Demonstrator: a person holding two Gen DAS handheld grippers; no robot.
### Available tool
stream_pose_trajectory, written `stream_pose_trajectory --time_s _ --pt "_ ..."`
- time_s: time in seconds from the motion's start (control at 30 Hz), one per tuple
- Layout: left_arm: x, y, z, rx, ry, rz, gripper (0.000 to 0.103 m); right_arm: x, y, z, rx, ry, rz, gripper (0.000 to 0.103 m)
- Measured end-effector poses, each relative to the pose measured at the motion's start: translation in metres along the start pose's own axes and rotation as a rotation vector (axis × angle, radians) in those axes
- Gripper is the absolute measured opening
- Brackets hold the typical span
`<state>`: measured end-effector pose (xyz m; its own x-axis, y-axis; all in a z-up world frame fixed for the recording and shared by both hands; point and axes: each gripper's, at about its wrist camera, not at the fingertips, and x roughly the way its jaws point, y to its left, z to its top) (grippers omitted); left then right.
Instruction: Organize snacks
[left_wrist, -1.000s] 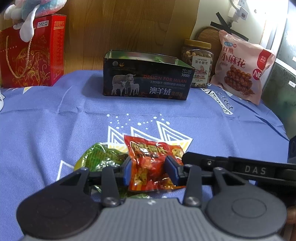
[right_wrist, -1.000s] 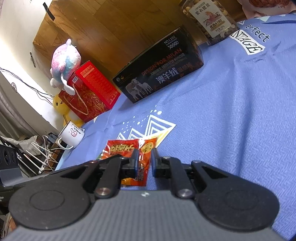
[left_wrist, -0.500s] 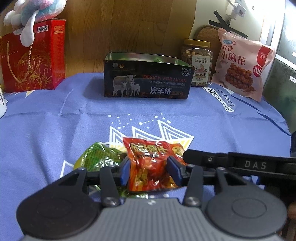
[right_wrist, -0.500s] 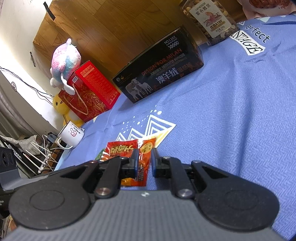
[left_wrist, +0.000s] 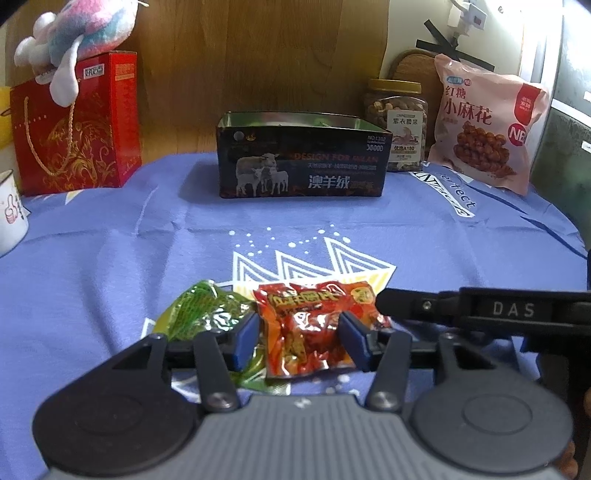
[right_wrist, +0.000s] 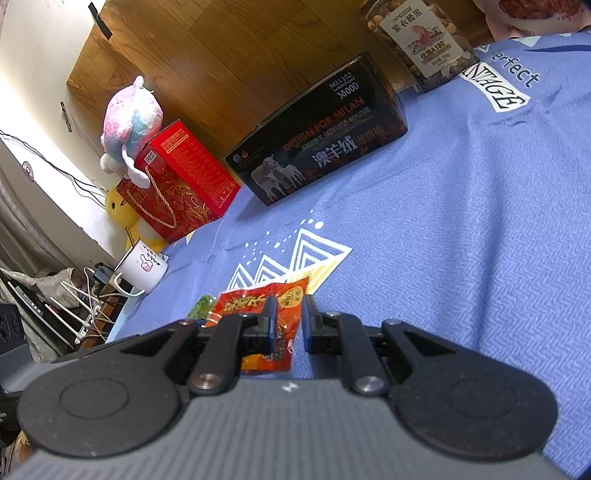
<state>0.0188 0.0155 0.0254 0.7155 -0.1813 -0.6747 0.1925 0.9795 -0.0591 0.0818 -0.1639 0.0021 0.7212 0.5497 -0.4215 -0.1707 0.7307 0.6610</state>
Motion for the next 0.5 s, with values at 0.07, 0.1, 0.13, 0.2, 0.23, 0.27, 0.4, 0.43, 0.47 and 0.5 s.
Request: stream_pose_trajectory --time_s 0.07,0.1,0.13,0.2,0.23,0.27,0.4,0.43,0.47,0.5 --pt "-0.003 0.0 -0.001 0.002 -0.006 0.012 0.049 -0.001 0.002 -0.001 -0.004 -0.011 -0.007 0.018" --pt "-0.004 0.0 -0.002 0.002 -0.008 0.016 0.05 -0.003 0.002 -0.001 -0.009 -0.021 -0.011 0.023" --pt "-0.005 0.002 -0.002 0.004 -0.011 0.018 0.051 -0.004 0.003 -0.001 -0.018 -0.032 -0.014 0.026" --pt "-0.007 0.003 -0.003 0.006 -0.017 0.028 0.051 -0.006 0.006 -0.002 -0.039 -0.049 -0.018 0.033" --pt "-0.008 0.004 -0.003 0.009 -0.02 0.034 0.051 -0.007 0.007 -0.002 -0.05 -0.056 -0.023 0.034" --pt "-0.009 0.005 -0.003 0.01 -0.024 0.039 0.051 -0.007 0.008 -0.002 -0.058 -0.06 -0.025 0.034" --pt "-0.012 0.008 -0.005 0.019 -0.033 0.062 0.052 -0.007 0.009 -0.003 -0.075 -0.066 -0.028 0.034" --pt "-0.012 0.009 -0.005 0.021 -0.035 0.065 0.052 -0.007 0.009 -0.003 -0.074 -0.067 -0.029 0.034" --pt "-0.012 0.01 -0.006 0.022 -0.037 0.069 0.052 -0.007 0.009 -0.003 -0.073 -0.067 -0.028 0.034" --pt "-0.012 0.011 -0.006 0.024 -0.038 0.073 0.053 -0.007 0.009 -0.003 -0.072 -0.067 -0.028 0.034"
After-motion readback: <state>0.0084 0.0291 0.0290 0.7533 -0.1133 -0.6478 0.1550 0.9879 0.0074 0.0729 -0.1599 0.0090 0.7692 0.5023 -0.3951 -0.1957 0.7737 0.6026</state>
